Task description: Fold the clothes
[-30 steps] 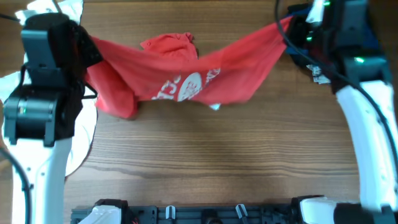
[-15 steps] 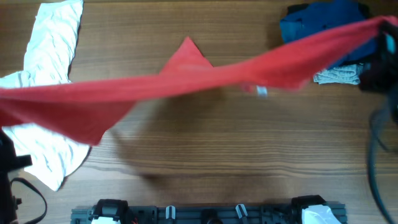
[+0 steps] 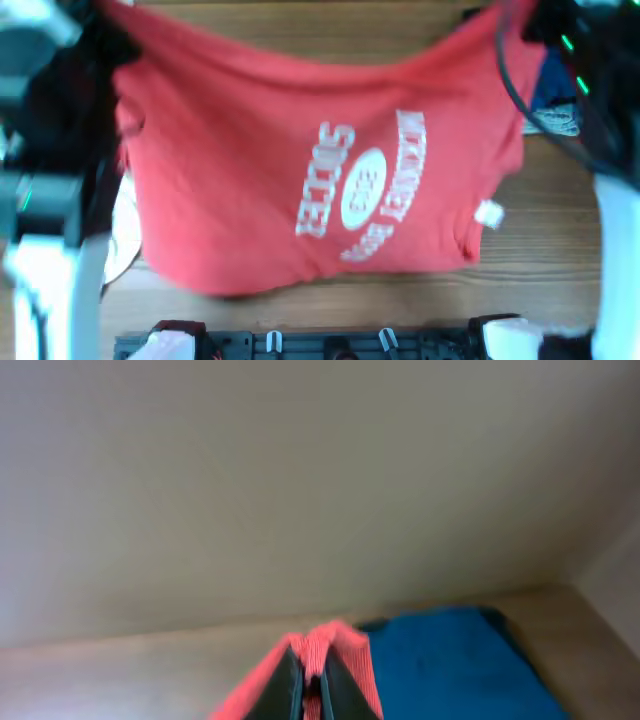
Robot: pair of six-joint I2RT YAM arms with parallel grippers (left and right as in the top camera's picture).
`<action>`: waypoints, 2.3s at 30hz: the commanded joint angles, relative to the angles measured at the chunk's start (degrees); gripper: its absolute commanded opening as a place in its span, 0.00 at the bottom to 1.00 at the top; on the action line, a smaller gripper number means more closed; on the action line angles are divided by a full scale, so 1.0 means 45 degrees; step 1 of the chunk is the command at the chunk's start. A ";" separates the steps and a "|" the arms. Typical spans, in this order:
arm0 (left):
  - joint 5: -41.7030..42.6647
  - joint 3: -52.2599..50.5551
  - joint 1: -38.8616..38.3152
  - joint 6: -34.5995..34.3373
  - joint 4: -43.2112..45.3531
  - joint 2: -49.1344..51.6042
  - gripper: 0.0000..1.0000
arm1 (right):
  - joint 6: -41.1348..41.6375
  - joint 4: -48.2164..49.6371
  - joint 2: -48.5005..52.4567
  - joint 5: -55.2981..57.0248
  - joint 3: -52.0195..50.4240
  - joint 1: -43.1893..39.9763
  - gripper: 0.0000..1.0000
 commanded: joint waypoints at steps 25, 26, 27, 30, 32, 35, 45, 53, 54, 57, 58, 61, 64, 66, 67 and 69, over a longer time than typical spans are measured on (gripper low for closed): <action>0.2021 0.1564 0.0408 0.0578 -0.3978 0.4182 0.04 | -0.1749 -0.2973 0.5076 -0.2914 0.3405 -0.0087 0.04; 0.2016 0.1564 0.0515 0.0583 -0.4566 0.4313 0.04 | -0.1583 -0.3313 0.5377 -0.3099 0.3405 -0.0087 0.04; 0.2016 0.1564 0.0612 0.0583 -0.5129 0.4425 0.04 | -0.1520 -0.3672 0.5649 -0.3279 0.3405 -0.0087 0.04; 0.2025 0.1564 0.0918 0.0471 -0.6547 0.4556 0.04 | -0.1205 -0.4469 0.5833 -0.3580 0.3405 -0.0087 0.04; 0.2074 0.1564 0.1073 0.0175 -0.7150 0.4493 0.04 | -0.1088 -0.4872 0.5707 -0.3696 0.3405 -0.0087 0.04; 0.2701 0.1564 0.1190 0.0146 -0.8238 0.4444 0.04 | -0.0869 -0.6013 0.5391 -0.4143 0.3405 -0.0087 0.04; 0.3099 0.1564 0.1190 -0.0491 -1.2308 0.4240 0.04 | 0.0219 -1.0778 0.4357 -0.4697 0.3395 -0.0083 0.04; 0.3211 0.1219 0.1190 -0.0777 -1.4290 0.4124 0.04 | 0.1651 -1.0773 0.2021 -0.4435 0.0058 0.0146 0.04; 0.3313 0.0942 0.1190 -0.0772 -1.4387 0.4124 0.04 | 0.1841 -1.0768 0.1651 -0.4444 -0.0675 0.0146 0.04; 0.3648 -0.0233 0.1190 -0.0767 -1.4528 0.4119 0.04 | 0.2618 -1.0715 0.0087 -0.4323 -0.3118 0.0146 0.04; 0.3963 -0.0831 0.1185 -0.0772 -1.4518 0.4119 0.04 | 0.2871 -1.0690 -0.0476 -0.4299 -0.3920 0.0146 0.04; 0.4775 -0.1948 0.1190 -0.0806 -1.4518 0.4109 0.04 | 0.3648 -1.0593 -0.1666 -0.4303 -0.5863 0.0141 0.04; 0.5362 -0.2715 0.1185 -0.1200 -1.4566 0.4109 0.04 | 0.4099 -1.0491 -0.2200 -0.4357 -0.7266 0.0141 0.04; 0.6164 -0.3172 0.1185 -0.1200 -1.4552 0.4109 0.04 | 0.4454 -1.0331 -0.2346 -0.4352 -0.8179 0.0141 0.04; 0.6416 -0.3351 0.1185 -0.1200 -1.4489 0.4109 0.04 | 0.4600 -1.0137 -0.2341 -0.4367 -0.8694 0.0141 0.04; 0.6436 -0.3842 0.1190 -0.1603 -1.4241 0.4109 0.04 | 0.4896 -0.9714 -0.2331 -0.4425 -0.9559 0.0141 0.04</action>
